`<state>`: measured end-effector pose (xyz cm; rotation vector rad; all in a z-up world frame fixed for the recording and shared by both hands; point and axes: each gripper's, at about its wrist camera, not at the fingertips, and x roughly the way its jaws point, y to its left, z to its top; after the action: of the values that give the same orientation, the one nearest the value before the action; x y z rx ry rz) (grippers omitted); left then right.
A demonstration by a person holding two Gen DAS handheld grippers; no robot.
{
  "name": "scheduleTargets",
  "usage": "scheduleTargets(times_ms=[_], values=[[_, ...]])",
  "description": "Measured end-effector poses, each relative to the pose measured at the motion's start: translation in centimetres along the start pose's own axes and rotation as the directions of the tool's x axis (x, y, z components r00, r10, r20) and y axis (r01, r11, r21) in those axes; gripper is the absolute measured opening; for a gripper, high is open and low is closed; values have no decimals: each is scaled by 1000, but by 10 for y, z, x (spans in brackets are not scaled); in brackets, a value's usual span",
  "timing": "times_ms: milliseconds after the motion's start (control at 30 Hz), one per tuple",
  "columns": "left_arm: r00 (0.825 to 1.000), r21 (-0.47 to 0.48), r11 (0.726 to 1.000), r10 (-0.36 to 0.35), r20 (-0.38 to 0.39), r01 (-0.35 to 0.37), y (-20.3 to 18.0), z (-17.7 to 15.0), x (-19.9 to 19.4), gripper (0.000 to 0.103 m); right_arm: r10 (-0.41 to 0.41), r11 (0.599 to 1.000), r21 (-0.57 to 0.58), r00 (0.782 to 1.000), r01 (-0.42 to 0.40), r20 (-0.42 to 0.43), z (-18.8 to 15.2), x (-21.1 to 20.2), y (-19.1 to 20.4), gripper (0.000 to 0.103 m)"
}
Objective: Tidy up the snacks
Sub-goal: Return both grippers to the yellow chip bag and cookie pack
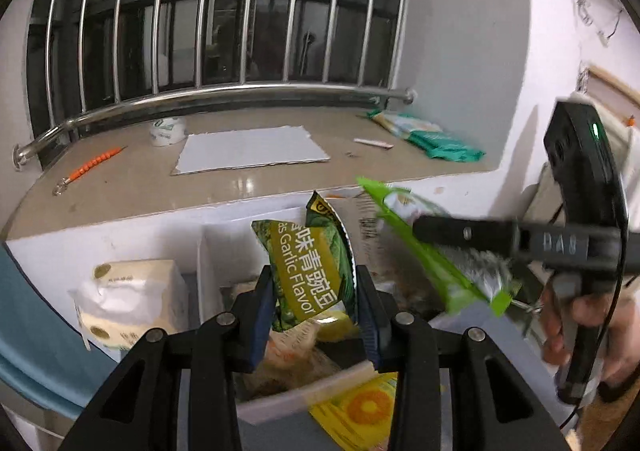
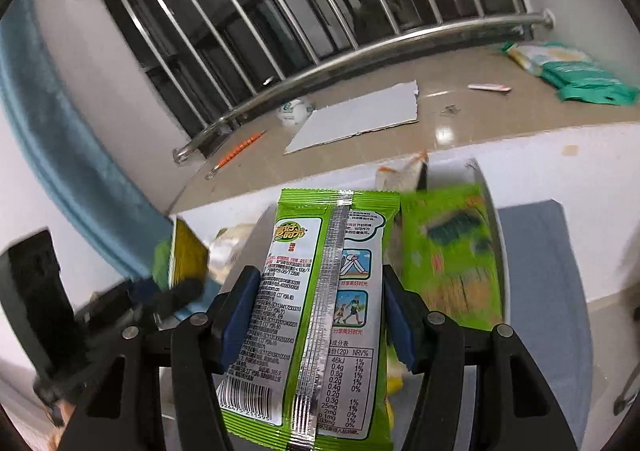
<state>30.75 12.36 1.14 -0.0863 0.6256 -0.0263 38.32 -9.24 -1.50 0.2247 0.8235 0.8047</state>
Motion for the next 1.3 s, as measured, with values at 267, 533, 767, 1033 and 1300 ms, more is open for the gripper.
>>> scheduleTargets(times_ms=[267, 533, 767, 1033, 1300], values=[[996, -6, 998, 62, -60, -62, 14, -11, 32, 103, 10, 996, 89, 998, -5, -64, 29, 43, -26, 96], [999, 1, 1000, 27, -19, -27, 0, -21, 6, 103, -51, 995, 86, 999, 52, -9, 10, 15, -36, 96], [999, 14, 999, -43, 13, 43, -26, -56, -41, 103, 17, 983, 184, 1000, -19, 11, -19, -11, -48, 96], [995, -10, 995, -100, 26, 100, -56, -128, -91, 103, 9, 994, 112, 999, -15, 52, -102, -80, -39, 103], [993, -105, 987, -117, 19, 118, -63, -170, -118, 103, -50, 999, 20, 998, 49, 23, -176, -88, -29, 103]])
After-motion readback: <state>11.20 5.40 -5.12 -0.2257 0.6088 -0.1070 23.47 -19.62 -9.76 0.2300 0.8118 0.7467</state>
